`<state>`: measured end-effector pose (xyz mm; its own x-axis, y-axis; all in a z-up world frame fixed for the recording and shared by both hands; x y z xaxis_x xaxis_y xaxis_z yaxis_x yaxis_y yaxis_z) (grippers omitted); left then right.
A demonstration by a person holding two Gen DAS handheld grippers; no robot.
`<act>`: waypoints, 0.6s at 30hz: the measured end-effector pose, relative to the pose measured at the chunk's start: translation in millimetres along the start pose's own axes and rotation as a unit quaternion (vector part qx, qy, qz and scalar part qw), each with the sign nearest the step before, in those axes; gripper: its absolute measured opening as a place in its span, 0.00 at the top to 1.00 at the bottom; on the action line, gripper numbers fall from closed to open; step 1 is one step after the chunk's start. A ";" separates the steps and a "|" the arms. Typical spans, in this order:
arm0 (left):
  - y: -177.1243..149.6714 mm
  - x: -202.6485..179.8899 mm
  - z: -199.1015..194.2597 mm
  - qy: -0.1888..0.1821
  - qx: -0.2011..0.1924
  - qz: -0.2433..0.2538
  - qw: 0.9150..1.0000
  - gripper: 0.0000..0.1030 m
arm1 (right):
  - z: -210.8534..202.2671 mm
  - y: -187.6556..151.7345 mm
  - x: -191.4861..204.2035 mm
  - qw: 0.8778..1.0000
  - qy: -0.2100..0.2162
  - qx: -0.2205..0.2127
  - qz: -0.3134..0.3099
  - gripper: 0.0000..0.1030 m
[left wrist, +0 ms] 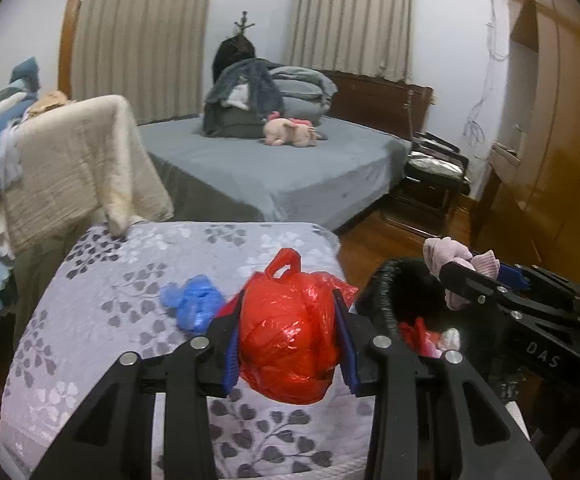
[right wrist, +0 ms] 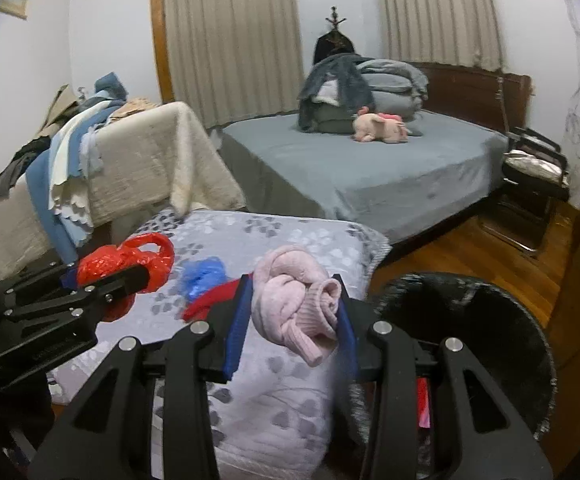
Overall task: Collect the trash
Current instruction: 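Carry the pink sock over the bin with the right tool while the left tool holds the red bag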
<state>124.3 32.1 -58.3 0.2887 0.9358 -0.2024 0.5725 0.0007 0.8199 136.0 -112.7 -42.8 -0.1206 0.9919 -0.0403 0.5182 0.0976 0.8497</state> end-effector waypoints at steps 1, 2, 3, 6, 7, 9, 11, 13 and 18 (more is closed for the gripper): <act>0.7 -4.5 2.1 -0.003 0.001 0.004 1.000 0.62 | -1.4 -1.0 -4.6 1.000 -0.006 -0.001 0.001 0.63; 1.9 -10.0 5.1 -0.008 0.003 0.008 1.000 0.62 | -3.6 -2.3 -12.6 1.000 -0.012 -0.001 0.006 0.63; 2.9 -17.3 8.6 -0.015 0.005 0.013 1.000 0.62 | -5.2 -3.5 -17.2 1.000 -0.016 -0.002 0.009 0.63; 5.1 -34.7 16.1 -0.031 0.009 0.026 0.999 0.62 | -9.2 -5.4 -35.6 0.999 -0.032 -0.004 0.020 0.63; 5.0 -40.4 17.4 -0.036 0.009 0.030 0.999 0.62 | -10.6 -6.8 -43.0 0.999 -0.040 -0.004 0.025 0.63; 6.2 -49.9 21.4 -0.044 0.010 0.037 0.998 0.62 | -12.4 -9.1 -54.4 0.998 -0.050 -0.002 0.032 0.63; 6.8 -61.1 25.4 -0.054 0.011 0.044 0.998 0.62 | -13.6 -10.9 -63.9 0.997 -0.061 -0.003 0.039 0.63; 7.1 -70.4 28.9 -0.062 0.012 0.050 0.997 0.62 | -15.4 -13.0 -72.9 0.997 -0.070 -0.003 0.045 0.63; 8.6 -91.0 37.6 -0.082 0.013 0.063 0.995 0.62 | -21.1 -14.7 -95.0 0.994 -0.094 -0.008 0.056 0.63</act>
<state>131.7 -66.3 -53.0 0.4791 0.8580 -0.1854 0.5436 -0.1241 0.8301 122.0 -210.2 -40.3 0.0988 0.9942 -0.0415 0.5056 -0.0142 0.8626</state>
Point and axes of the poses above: each gripper's, at about its wrist camera, not at the fingertips, and z roughly the way its jaws point, x to its left, y to its top, the point moved 3 cm from there along z, roughly the way its jaws point, and after that the axes turned 11 degrees about -y, right-handed, at the moved point
